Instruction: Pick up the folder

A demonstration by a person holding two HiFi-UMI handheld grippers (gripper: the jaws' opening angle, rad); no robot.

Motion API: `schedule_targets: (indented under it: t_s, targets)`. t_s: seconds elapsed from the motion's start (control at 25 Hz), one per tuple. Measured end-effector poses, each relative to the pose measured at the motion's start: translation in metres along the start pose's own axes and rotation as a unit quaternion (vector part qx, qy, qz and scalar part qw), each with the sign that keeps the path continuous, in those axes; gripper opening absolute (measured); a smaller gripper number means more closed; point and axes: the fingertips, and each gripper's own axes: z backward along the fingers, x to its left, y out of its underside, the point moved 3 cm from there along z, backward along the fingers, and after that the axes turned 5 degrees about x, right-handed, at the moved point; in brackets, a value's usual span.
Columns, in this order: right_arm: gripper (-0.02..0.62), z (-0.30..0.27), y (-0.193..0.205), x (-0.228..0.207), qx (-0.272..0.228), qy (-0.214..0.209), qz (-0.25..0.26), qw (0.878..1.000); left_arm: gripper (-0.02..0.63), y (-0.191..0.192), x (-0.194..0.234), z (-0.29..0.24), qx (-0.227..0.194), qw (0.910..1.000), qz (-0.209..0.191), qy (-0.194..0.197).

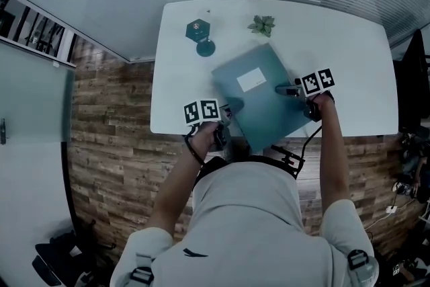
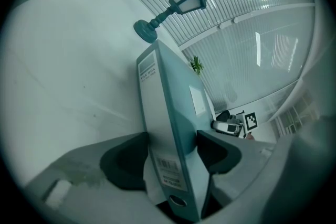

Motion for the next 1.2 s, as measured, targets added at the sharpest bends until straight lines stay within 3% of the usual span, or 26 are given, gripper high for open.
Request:
schedule_targets:
  t_s: [0.08, 0.12, 0.16, 0.72, 1.08, 1.2]
  targets:
    - [0.476, -0.003, 0.002, 0.006, -0.001, -0.02, -0.008, 1.0, 0.31, 0.0, 0.001, 0.0, 0.0, 1.0, -0.001, -0.001]
    - [0.414, -0.005, 0.003, 0.01, -0.002, -0.032, -0.016, 0.999, 0.309, 0.0, 0.001, 0.0, -0.001, 1.0, -0.002, -0.001]
    - [0.404, -0.006, 0.004, 0.012, -0.003, -0.036, -0.022, 0.999, 0.308, 0.0, 0.001, 0.0, 0.0, 1.0, -0.003, -0.001]
    - [0.433, -0.007, 0.006, 0.017, -0.005, -0.05, -0.014, 0.999, 0.31, 0.0, 0.0, 0.001, -0.015, 0.9999, -0.004, 0.005]
    - [0.439, 0.008, 0.009, 0.018, -0.05, -0.179, -0.082, 0.979, 0.311, 0.002, 0.0, 0.006, -0.018, 0.9992, -0.022, 0.028]
    - [0.383, 0.009, 0.015, 0.012, -0.062, -0.208, -0.137, 0.967, 0.311, 0.002, 0.003, 0.008, -0.016, 0.999, -0.028, 0.029]
